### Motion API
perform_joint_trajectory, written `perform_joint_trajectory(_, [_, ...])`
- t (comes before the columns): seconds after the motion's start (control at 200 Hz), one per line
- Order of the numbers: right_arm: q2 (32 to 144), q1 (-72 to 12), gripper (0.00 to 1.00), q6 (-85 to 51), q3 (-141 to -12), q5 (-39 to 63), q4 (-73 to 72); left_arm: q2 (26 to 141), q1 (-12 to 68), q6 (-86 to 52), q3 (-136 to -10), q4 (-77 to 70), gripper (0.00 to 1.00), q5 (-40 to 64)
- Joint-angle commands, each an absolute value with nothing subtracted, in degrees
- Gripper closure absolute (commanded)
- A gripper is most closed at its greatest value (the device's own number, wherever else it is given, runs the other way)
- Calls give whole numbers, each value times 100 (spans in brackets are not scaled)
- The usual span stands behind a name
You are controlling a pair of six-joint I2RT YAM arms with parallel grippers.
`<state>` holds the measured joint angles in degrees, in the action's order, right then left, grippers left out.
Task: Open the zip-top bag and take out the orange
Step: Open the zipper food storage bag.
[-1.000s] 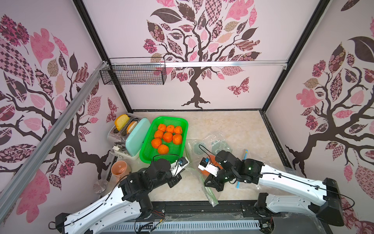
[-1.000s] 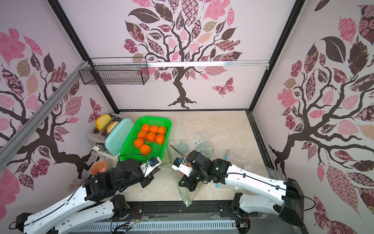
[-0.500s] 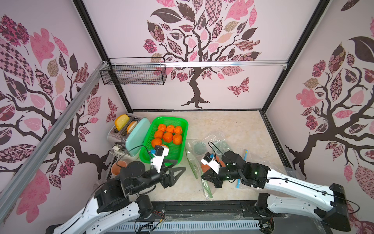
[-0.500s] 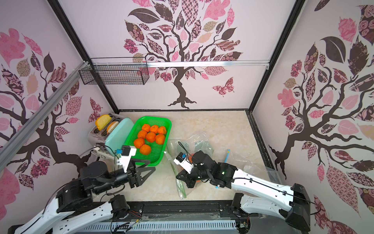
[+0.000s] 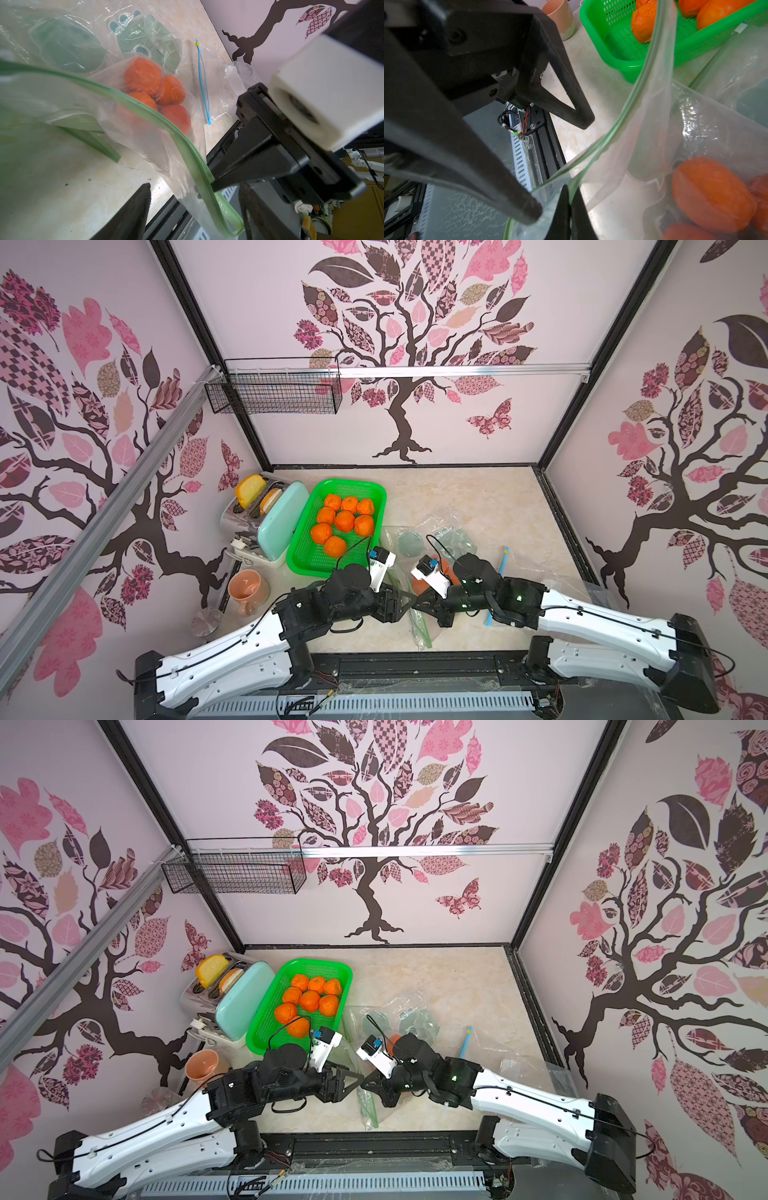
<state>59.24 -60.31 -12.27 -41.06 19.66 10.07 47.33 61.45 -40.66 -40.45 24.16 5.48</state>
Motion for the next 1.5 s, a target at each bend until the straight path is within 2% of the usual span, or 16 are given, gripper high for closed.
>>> perform_joint_trajectory(0.0, [5897, -6056, 100, -1230, -4151, 1890, 1039, 4807, 6161, -4077, -4087, 2188, 36, 497])
perform_joint_trajectory(0.265, [5896, -6055, 100, -1165, -4184, 1792, 1198, 4660, 6161, -4130, -4009, 2652, 59, 50])
perform_joint_trajectory(0.4, [5915, -6056, 100, -1133, -4235, 1732, 1267, 4477, 6161, -4273, -3708, 2578, 83, -115])
perform_joint_trajectory(0.56, [5859, -6056, 100, -1070, -4335, 1511, 1468, 4395, 6161, -4401, -3538, 2989, 100, -448])
perform_joint_trajectory(0.7, [5777, -6055, 100, -1202, -4478, 799, 1896, 4237, 6168, -4712, -3428, 3494, 100, -689])
perform_joint_trajectory(0.955, [5267, -6056, 100, -2473, -4411, -1068, 2224, 3501, 6221, -5311, -2845, 3594, 100, -813])
perform_joint_trajectory(1.105, [4786, -6056, 100, -2913, -4124, -1423, 1976, 3299, 6220, -5427, -2831, 3865, 100, -874])
perform_joint_trajectory(1.235, [4663, -6056, 100, -2716, -4002, -907, 1720, 3134, 6222, -5475, -2837, 3950, 100, -857])
perform_joint_trajectory(1.265, [4665, -6056, 100, -2661, -3970, -725, 1645, 3109, 6223, -5478, -2880, 3985, 94, -865])
perform_joint_trajectory(1.31, [4682, -6056, 100, -2606, -3926, -489, 1538, 3077, 6222, -5414, -3043, 4102, 76, -896])
perform_joint_trajectory(1.33, [4699, -6056, 100, -2595, -3914, -421, 1503, 3075, 6218, -5367, -3147, 4161, 72, -911])
perform_joint_trajectory(1.496, [4948, -6056, 98, -2566, -3850, -209, 1405, 3277, 6222, -4608, -4403, 4342, 69, -473])
